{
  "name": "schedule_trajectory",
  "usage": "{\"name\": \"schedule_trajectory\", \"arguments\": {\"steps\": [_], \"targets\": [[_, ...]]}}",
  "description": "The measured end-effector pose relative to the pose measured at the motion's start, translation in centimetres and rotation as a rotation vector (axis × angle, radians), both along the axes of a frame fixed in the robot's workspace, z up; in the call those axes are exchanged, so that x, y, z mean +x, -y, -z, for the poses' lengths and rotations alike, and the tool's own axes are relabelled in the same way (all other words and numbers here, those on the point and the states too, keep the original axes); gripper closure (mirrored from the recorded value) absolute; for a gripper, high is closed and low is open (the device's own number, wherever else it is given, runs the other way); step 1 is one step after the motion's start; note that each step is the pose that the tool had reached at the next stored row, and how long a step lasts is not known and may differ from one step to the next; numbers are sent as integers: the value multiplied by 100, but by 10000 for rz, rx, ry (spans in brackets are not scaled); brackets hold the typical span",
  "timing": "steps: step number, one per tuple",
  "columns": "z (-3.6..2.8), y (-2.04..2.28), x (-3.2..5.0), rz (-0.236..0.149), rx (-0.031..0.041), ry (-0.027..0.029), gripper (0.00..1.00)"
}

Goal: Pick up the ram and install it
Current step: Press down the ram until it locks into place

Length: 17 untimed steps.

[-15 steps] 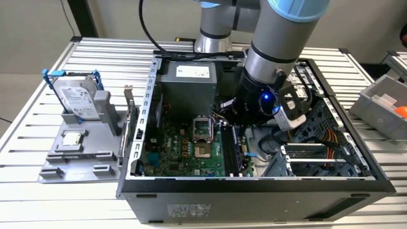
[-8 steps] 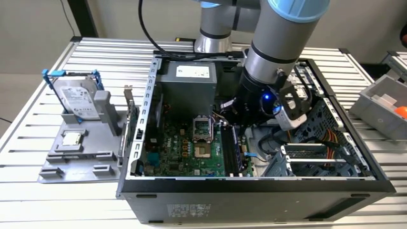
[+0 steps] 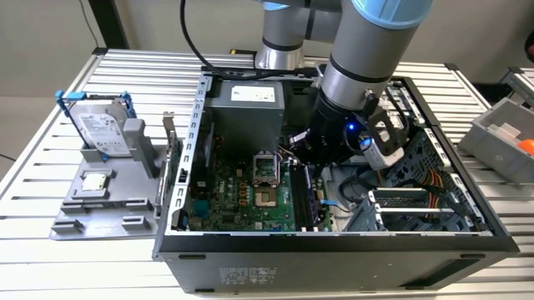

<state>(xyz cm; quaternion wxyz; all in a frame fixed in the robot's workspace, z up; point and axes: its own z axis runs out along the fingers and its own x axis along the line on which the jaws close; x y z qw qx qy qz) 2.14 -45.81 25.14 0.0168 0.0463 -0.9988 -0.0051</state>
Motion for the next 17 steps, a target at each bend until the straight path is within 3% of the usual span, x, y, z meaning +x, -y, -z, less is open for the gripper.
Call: {"name": "schedule_trajectory", "arguments": {"steps": [17], "targets": [[0, 0, 0, -298, 0, -23, 100]]}}
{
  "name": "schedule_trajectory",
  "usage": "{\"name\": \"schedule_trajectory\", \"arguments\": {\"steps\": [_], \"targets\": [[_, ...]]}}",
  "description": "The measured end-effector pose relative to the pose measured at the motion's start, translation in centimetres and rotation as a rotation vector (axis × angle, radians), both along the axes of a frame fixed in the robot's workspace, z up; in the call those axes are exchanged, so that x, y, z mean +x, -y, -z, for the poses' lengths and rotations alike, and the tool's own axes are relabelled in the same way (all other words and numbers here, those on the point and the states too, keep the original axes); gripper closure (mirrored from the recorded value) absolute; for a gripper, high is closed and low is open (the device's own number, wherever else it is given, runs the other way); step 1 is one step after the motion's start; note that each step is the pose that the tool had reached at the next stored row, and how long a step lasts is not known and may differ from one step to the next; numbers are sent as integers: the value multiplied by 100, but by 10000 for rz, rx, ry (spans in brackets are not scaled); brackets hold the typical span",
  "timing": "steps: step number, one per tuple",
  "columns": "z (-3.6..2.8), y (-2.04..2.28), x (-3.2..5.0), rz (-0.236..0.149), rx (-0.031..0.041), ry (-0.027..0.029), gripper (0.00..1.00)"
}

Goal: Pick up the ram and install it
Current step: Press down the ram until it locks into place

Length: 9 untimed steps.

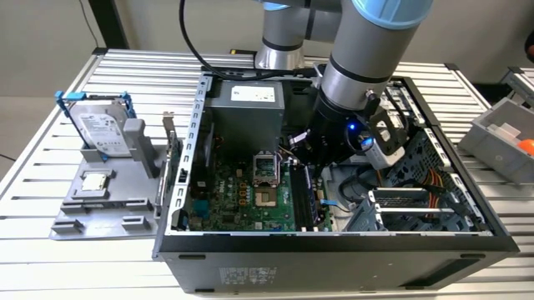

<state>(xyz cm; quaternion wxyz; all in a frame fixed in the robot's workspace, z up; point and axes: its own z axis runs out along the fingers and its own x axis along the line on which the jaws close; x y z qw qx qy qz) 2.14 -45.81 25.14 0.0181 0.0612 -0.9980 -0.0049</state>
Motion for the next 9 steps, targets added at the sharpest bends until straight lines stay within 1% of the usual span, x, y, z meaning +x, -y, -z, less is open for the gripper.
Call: {"name": "schedule_trajectory", "arguments": {"steps": [9], "targets": [[0, 0, 0, -101, 0, -18, 100]]}}
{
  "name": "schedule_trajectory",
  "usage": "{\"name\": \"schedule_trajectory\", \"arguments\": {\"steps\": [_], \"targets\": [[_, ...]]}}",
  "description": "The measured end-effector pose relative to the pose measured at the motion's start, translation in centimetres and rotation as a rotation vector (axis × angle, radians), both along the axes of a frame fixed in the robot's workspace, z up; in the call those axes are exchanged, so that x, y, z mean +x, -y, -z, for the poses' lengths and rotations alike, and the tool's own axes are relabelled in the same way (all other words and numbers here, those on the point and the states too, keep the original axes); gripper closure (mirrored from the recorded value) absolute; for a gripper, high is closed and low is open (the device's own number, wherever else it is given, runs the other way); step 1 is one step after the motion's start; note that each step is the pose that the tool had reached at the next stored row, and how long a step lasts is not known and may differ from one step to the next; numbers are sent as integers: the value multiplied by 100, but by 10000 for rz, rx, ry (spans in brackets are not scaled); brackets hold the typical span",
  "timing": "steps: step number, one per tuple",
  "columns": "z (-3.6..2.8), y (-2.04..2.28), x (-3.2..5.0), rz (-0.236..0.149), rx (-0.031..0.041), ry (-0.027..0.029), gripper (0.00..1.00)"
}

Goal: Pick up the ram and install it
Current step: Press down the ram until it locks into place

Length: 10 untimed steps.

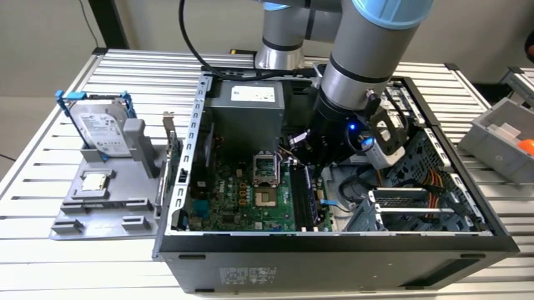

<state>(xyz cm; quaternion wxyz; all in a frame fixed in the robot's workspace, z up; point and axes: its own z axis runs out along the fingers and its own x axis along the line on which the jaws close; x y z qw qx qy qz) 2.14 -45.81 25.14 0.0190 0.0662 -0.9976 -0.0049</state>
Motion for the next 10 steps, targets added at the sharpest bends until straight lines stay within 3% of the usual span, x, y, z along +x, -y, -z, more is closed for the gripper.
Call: {"name": "schedule_trajectory", "arguments": {"steps": [10], "targets": [[0, 0, 0, -449, 1, 0, 100]]}}
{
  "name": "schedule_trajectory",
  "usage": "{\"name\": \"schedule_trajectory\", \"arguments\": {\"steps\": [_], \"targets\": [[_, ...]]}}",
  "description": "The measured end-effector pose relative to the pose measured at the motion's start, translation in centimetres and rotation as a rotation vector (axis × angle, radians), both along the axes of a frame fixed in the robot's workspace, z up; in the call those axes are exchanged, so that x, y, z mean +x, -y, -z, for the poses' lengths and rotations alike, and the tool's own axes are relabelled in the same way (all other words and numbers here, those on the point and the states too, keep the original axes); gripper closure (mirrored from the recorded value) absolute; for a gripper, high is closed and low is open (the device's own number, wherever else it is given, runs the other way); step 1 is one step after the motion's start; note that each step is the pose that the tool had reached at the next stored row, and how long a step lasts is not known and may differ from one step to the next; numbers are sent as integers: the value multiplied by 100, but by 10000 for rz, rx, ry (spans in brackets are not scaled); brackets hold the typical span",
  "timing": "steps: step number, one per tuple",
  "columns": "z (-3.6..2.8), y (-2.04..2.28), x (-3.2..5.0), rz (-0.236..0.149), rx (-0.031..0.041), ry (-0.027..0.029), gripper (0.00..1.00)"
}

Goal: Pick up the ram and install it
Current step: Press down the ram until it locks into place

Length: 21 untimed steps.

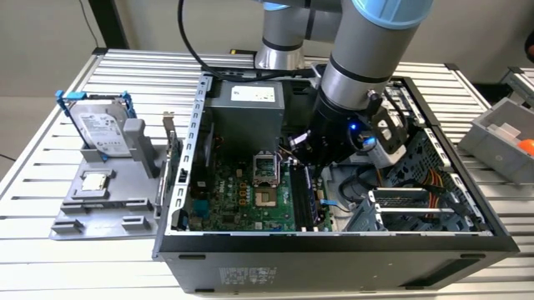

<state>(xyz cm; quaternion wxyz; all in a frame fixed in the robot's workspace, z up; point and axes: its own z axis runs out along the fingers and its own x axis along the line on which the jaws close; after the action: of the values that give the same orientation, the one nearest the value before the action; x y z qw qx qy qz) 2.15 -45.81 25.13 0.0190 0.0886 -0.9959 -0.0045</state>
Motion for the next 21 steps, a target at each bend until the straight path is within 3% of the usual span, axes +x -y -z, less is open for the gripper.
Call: {"name": "schedule_trajectory", "arguments": {"steps": [21], "targets": [[0, 0, -1, -778, -1, -1, 100]]}}
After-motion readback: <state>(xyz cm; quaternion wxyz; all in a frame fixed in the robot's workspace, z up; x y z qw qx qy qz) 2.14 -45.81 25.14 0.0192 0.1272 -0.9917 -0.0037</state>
